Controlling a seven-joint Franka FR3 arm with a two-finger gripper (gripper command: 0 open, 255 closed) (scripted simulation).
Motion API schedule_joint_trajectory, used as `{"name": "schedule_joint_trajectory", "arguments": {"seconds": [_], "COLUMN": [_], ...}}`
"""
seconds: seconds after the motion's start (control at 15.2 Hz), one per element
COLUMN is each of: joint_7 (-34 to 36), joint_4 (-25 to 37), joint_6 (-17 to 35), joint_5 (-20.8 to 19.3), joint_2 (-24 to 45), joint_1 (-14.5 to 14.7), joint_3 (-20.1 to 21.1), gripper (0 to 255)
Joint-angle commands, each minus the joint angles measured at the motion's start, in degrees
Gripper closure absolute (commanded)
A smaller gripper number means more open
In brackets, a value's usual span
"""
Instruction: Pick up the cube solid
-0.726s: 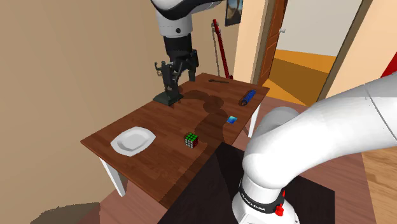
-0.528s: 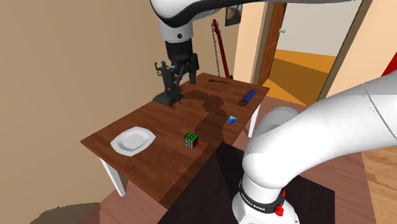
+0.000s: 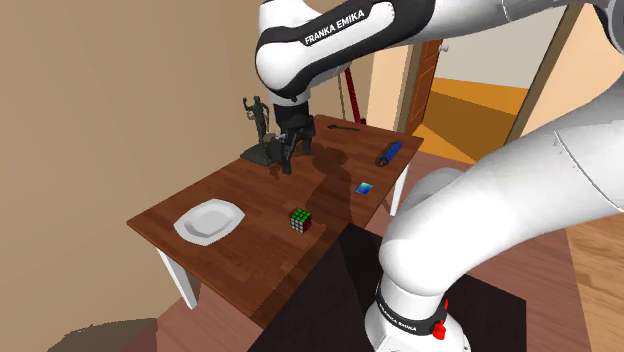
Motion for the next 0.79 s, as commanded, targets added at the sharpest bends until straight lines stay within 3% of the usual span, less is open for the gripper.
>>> {"name": "schedule_joint_trajectory", "arguments": {"seconds": [0.0,0.4,0.73], "joint_7": [-1.48,-6.87,-13.07], "joint_4": [-1.85,-3.92,-2.96], "joint_6": [4.91,18.83,30.23], "joint_5": [-0.74,-1.86,0.46], "joint_2": [2.75,14.0,26.11], "joint_1": [-0.38,-1.07,-0.38], "joint_3": [-1.68,-7.09,-11.5], "gripper": [0,0,0]}}
